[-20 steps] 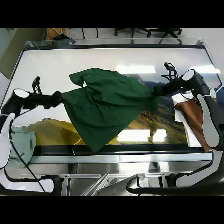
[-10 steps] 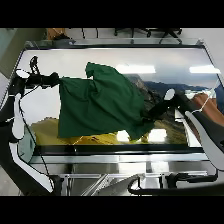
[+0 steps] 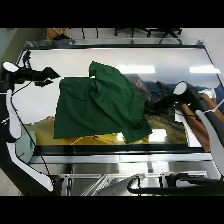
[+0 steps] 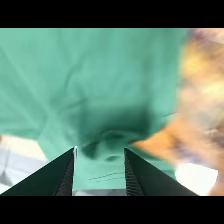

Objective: Fold the shirts.

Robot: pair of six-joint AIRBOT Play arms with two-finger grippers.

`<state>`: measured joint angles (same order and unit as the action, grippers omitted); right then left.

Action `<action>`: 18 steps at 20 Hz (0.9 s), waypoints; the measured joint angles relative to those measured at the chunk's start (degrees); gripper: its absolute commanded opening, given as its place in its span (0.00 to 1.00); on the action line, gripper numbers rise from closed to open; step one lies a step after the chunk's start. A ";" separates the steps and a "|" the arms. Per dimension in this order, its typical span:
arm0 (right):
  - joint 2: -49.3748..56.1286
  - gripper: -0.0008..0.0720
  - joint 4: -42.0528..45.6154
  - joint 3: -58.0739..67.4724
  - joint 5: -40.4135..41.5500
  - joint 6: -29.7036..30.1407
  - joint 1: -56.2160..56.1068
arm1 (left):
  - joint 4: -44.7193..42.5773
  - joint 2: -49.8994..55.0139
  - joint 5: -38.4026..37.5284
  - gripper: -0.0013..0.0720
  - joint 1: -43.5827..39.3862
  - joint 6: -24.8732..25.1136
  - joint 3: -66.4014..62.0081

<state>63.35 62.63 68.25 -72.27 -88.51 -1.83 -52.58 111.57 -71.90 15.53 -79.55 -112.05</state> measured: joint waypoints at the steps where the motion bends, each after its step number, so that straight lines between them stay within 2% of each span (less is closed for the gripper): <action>1: 0.11 0.48 0.11 0.94 -0.37 1.90 2.84 | -0.39 -2.12 -2.03 0.93 1.40 -0.39 2.71; 5: 3.85 0.48 -1.95 2.75 -1.16 11.08 11.45 | -3.04 -10.64 -7.17 0.93 6.12 0.07 20.00; 9: 9.70 0.48 -4.85 3.19 -1.62 17.75 13.14 | -4.24 -16.94 -6.34 0.93 8.94 2.89 38.03; 17: 17.27 0.48 -8.48 3.39 -2.51 22.97 10.82 | -3.48 -20.02 -5.03 0.93 12.50 6.40 55.43; 18: 17.81 0.48 -9.03 3.41 -2.69 23.32 10.43 | -3.17 -20.13 -4.87 0.90 12.37 6.60 56.87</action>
<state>81.17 53.60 71.66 -74.96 -65.19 8.60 -55.75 91.44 -76.77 27.90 -72.95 -55.18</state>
